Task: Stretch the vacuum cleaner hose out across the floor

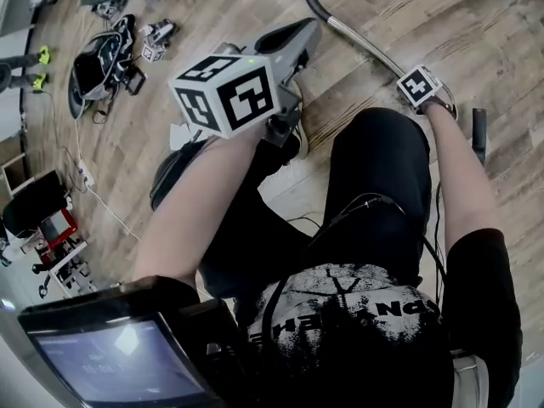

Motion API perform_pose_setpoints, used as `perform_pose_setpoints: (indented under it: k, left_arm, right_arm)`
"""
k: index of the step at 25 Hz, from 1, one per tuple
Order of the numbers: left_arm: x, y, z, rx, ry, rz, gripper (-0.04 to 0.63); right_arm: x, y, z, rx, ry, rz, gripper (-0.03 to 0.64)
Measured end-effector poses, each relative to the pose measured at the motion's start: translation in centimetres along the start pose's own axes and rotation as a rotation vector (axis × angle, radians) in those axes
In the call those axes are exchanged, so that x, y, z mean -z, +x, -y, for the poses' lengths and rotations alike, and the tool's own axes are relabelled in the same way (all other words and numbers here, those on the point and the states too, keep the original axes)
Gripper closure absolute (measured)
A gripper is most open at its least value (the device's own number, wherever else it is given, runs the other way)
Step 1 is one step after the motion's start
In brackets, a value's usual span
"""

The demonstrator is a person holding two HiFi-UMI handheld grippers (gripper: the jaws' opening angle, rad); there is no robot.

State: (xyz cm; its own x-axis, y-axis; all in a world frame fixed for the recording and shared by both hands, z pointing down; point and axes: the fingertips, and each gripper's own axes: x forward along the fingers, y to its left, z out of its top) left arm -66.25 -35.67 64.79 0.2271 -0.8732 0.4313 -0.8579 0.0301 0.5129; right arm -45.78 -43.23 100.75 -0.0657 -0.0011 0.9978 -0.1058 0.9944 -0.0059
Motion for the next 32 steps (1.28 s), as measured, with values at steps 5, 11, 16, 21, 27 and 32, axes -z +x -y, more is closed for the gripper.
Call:
perform_pose_setpoints:
  k: [5, 11, 16, 21, 27, 32]
  left_arm:
    - [5.3, 6.6, -5.1, -0.078, -0.131, -0.045, 0.592]
    - [16.3, 13.1, -7.0, -0.043, -0.261, -0.214, 0.504]
    - [22.3, 18.1, -6.3, 0.031, -0.489, -0.239, 0.415]
    - [23.7, 22.4, -4.0, 0.16, -0.769, -0.129, 0.299]
    - [23.8, 26.7, -3.3, 0.238, -0.895, -0.034, 0.295]
    - [21.4, 27.8, -2.8, 0.263, -0.984, 0.039, 0.43]
  right_arm:
    - [1.0, -2.0, -0.8, -0.042, 0.013, -0.012, 0.44]
    - [2.0, -4.6, -0.5, -0.055, 0.0, -0.001, 0.44]
    - [1.6, -6.3, -0.2, -0.067, -0.036, 0.041, 0.44]
    - [3.3, -7.6, -0.9, -0.09, -0.024, 0.007, 0.441]
    - [2.6, -9.0, -1.5, -0.075, -0.083, 0.064, 0.44]
    - [2.4, -10.7, -0.8, 0.031, -0.173, 0.073, 0.45]
